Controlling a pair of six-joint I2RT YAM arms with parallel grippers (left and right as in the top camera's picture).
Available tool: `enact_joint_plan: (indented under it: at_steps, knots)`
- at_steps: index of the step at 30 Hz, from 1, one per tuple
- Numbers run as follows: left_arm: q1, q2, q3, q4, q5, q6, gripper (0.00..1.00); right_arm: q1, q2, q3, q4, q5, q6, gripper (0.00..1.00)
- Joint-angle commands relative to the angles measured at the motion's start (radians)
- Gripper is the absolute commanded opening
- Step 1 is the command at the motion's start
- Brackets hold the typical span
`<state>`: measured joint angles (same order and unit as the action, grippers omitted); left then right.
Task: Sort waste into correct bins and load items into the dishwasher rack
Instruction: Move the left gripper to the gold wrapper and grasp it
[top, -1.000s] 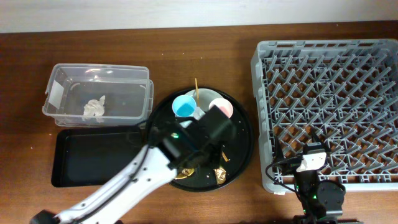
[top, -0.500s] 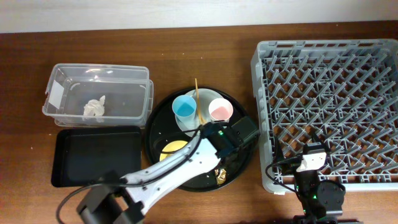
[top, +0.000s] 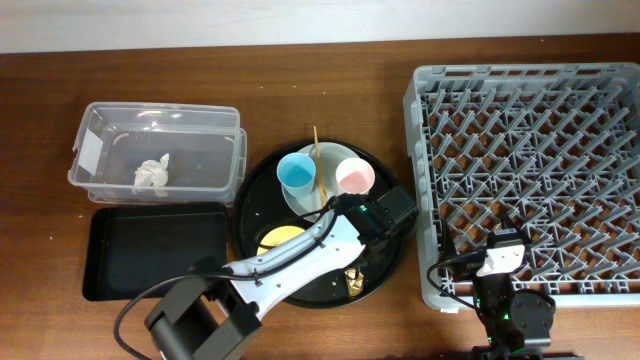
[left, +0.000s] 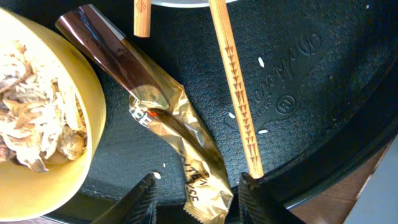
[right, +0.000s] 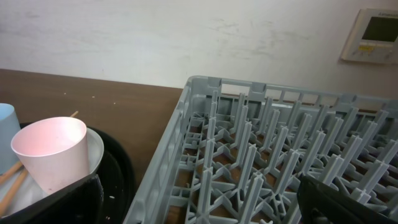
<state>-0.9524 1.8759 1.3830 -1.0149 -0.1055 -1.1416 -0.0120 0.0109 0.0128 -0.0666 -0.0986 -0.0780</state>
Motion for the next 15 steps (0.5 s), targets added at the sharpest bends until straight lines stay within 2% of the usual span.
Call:
enact_joint_plan:
  at_steps: [1,5,15]
  knots:
    - [0.002,0.011,-0.025,0.006,-0.005,-0.068,0.36,0.005,-0.007,-0.007,-0.001,0.005,0.008,0.98]
    - [0.003,0.011,-0.056,0.041,0.003,-0.071,0.31,0.005,-0.007,-0.007,-0.002,0.005,0.008,0.98]
    - [0.002,0.022,-0.117,0.121,0.004,-0.071,0.33,0.005,-0.007,-0.007,-0.001,0.005,0.008,0.98]
